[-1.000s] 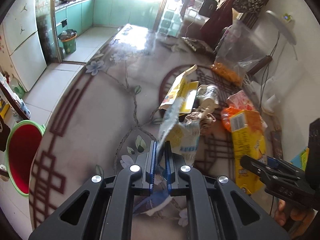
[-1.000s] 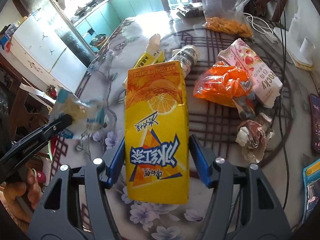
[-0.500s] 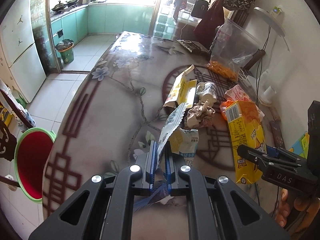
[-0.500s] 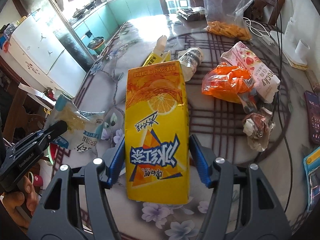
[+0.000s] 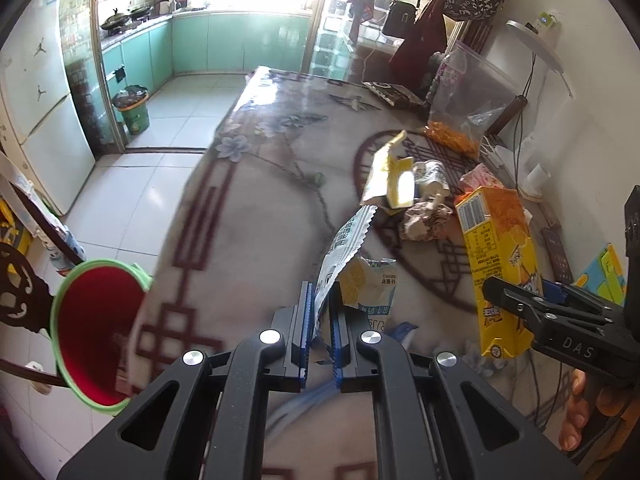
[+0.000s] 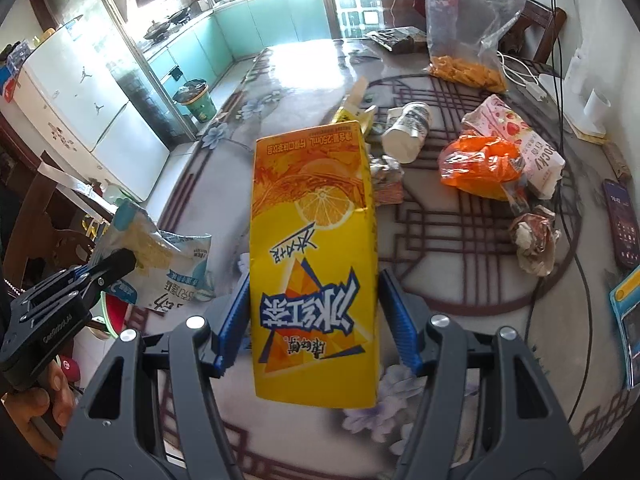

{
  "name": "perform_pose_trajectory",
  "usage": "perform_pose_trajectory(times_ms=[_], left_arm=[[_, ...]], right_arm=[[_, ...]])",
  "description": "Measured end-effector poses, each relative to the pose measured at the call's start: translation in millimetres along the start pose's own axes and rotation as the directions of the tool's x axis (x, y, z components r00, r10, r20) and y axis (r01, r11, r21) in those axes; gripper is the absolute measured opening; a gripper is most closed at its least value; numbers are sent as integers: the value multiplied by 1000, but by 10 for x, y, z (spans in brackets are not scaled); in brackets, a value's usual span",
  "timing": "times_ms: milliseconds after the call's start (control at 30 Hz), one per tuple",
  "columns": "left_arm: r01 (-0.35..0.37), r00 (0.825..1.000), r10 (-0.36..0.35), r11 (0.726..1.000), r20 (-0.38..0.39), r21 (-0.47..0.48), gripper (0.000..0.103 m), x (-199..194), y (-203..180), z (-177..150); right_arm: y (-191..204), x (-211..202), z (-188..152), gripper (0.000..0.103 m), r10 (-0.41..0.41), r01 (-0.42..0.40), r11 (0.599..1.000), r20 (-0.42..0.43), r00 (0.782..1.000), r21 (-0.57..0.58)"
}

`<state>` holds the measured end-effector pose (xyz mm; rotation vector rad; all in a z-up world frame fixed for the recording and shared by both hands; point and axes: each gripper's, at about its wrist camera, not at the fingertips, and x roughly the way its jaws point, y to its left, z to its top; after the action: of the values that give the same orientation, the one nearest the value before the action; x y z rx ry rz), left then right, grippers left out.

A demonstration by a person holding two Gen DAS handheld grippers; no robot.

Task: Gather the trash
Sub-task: 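Lift and carry the juice carton and snack bag over the red bucket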

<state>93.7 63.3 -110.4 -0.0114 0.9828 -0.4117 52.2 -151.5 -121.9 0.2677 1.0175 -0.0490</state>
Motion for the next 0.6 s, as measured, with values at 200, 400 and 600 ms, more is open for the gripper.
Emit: perform_pose_trajectory(times_ms=[200, 400, 600], left_arm=[[-2, 1000, 2, 1000, 15, 7, 6, -152, 239, -34], [3, 1000, -4, 1000, 30, 13, 6, -266, 446, -38], [12, 999, -13, 1000, 34, 12, 6, -305, 626, -34]], right_arm=[[332, -24, -44, 60, -14, 14, 1000, 17, 1000, -22], [592, -23, -93, 60, -22, 23, 999, 26, 999, -31], [826, -32, -121, 60, -38, 39, 998, 36, 999, -44]])
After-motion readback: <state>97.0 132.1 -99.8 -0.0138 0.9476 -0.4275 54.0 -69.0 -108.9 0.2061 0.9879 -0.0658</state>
